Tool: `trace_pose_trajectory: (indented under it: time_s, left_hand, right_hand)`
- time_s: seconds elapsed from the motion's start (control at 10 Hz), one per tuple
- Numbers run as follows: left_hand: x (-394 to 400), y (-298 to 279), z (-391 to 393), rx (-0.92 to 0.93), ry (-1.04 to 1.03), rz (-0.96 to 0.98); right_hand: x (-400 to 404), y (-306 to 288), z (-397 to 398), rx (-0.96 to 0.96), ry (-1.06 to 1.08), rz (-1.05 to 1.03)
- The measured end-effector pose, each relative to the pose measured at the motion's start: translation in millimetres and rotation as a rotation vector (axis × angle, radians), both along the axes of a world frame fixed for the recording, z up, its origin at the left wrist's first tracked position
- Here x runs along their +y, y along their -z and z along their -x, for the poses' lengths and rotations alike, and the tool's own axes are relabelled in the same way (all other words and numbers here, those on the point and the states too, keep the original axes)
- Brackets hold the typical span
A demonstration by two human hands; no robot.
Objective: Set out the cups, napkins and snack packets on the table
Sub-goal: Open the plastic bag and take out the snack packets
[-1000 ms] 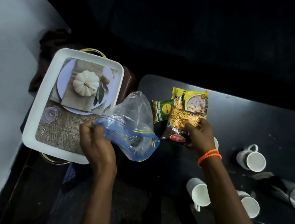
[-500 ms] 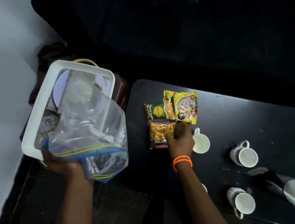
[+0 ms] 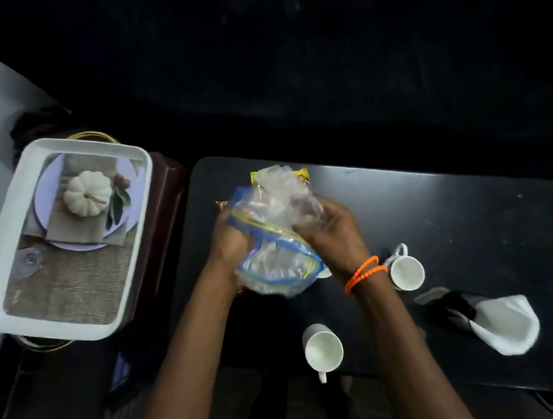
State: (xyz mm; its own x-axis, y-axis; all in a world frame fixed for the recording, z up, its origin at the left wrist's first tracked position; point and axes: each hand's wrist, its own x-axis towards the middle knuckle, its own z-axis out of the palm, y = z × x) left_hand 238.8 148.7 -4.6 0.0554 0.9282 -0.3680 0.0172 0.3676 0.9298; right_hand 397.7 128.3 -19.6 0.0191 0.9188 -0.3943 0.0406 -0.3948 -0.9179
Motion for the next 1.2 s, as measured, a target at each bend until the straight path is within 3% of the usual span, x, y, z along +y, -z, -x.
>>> trace_pose_trajectory:
  time_s: [0.1,0.2,0.3,0.4,0.5,0.6,0.7,0.8,0.9,1.0,1.1,1.2]
  left_hand:
    - [11,9,-38,-0.411,-0.367,0.299]
    - [-7,6,-78,-0.513,-0.074,0.312]
    - [-12,3,-118,-0.327,0.053,0.304]
    - [-15,3,-150,-0.079,0.075,0.032]
    - [-14,10,-175,0.035,0.051,-0.071]
    - [0,14,-195,0.129,-0.086,-0.014]
    - [-2,14,-228,0.248,0.016,-0.048]
    - [-16,18,-268,0.227,0.297,-0.056]
    - [-21,15,-287,-0.072,0.431,0.157]
    - [-15,21,-294,-0.358,0.559,0.407]
    - [-12,24,-311,-0.471,0.834,0.402]
    - [-31,32,-348,-0.13,0.904,0.101]
  right_hand:
    - [2,-2,-31,0.161,0.231,0.084]
    - [3,-8,-46,0.165,0.29,0.121]
    - [5,-5,-72,-0.099,0.29,0.079]
    - [2,-6,-105,-0.589,0.095,0.078]
    - [-15,-21,-134,-0.428,0.114,0.084]
    - [-46,-37,-172,-0.07,0.304,0.035]
    - [-67,-45,-190,-0.291,0.067,-0.056]
    - [-71,-39,-200,-0.461,0.004,-0.112]
    - [-81,-33,-230,-0.401,0.328,-0.071]
    - [-97,-23,-259,-0.183,0.663,0.04]
    - [-110,-19,-278,0.151,0.934,0.108]
    - [-131,-13,-302,0.079,0.963,0.118]
